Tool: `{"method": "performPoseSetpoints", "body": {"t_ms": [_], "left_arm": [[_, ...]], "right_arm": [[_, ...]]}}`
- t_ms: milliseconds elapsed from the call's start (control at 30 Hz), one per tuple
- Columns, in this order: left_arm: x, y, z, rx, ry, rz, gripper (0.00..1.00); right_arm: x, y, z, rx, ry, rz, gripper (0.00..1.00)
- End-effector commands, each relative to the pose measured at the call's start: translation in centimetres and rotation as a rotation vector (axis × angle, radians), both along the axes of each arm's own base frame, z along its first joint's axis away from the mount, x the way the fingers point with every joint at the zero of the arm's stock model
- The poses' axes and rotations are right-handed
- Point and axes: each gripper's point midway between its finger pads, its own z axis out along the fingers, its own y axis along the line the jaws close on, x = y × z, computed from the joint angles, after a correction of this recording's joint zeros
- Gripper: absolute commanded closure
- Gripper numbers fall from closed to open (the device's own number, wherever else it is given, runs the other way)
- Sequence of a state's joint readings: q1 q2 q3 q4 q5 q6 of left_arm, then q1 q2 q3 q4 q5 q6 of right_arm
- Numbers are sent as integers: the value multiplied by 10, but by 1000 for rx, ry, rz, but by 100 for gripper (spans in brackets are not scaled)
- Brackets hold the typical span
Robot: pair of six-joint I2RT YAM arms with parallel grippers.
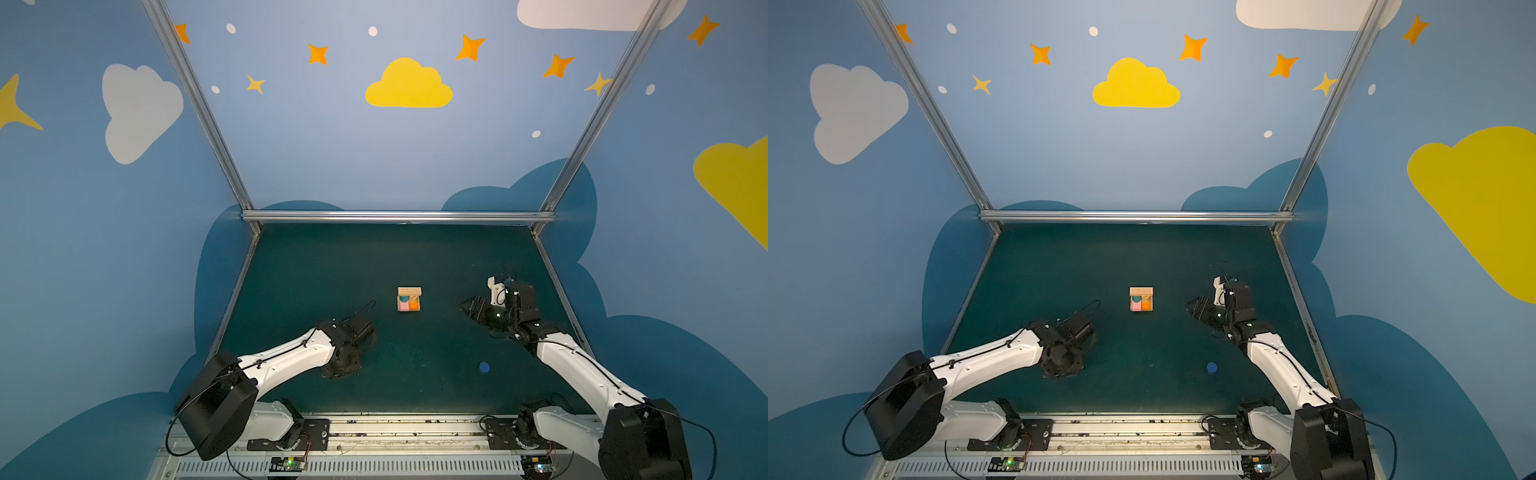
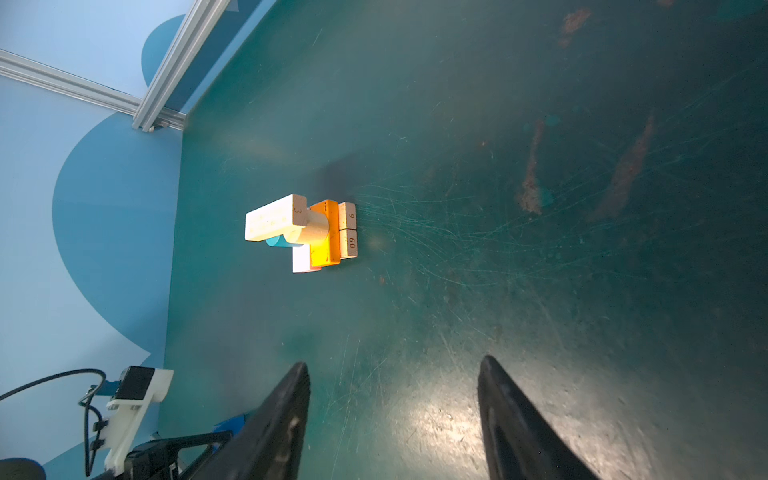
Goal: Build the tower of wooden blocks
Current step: 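Carry the blue cube with the left gripper up over the stack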
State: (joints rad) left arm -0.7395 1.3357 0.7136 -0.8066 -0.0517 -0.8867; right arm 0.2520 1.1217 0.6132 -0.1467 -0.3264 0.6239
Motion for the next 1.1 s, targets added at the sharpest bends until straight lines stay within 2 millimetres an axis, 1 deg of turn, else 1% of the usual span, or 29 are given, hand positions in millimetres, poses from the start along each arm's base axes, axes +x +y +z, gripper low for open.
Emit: {"method": "performPoseSetpoints", "body": {"t_ms": [0, 133, 267, 433, 500, 533, 667, 833, 933, 1067], "left_arm": [[2, 4, 6, 35, -1, -11, 94], [6, 5, 13, 37, -28, -12, 94], [13, 3, 23, 46, -54, -44, 94], [27, -5, 36, 54, -79, -101, 95], [34, -8, 43, 65, -93, -128, 95], [37, -9, 47, 72, -101, -141, 95], [55, -18, 65, 73, -142, -187, 94], [69, -30, 90, 62, -161, -242, 94], [81, -39, 104, 57, -181, -278, 93], [99, -54, 116, 60, -182, -329, 93]], "right_arm": [[-2, 2, -5, 4, 20, 17, 37], [-3, 7, 3, 23, 13, 45, 37], [-3, 7, 10, 13, 14, 54, 37], [-6, 9, 15, 23, 7, 69, 37], [-8, 7, 14, 15, 11, 66, 37], [-4, 8, 25, 16, -12, 69, 37], [-5, 9, 26, 11, -11, 80, 37], [-7, 11, 28, 15, -15, 103, 37], [-7, 11, 27, 11, -16, 107, 37], [-10, 11, 24, 7, -16, 115, 37]]}}
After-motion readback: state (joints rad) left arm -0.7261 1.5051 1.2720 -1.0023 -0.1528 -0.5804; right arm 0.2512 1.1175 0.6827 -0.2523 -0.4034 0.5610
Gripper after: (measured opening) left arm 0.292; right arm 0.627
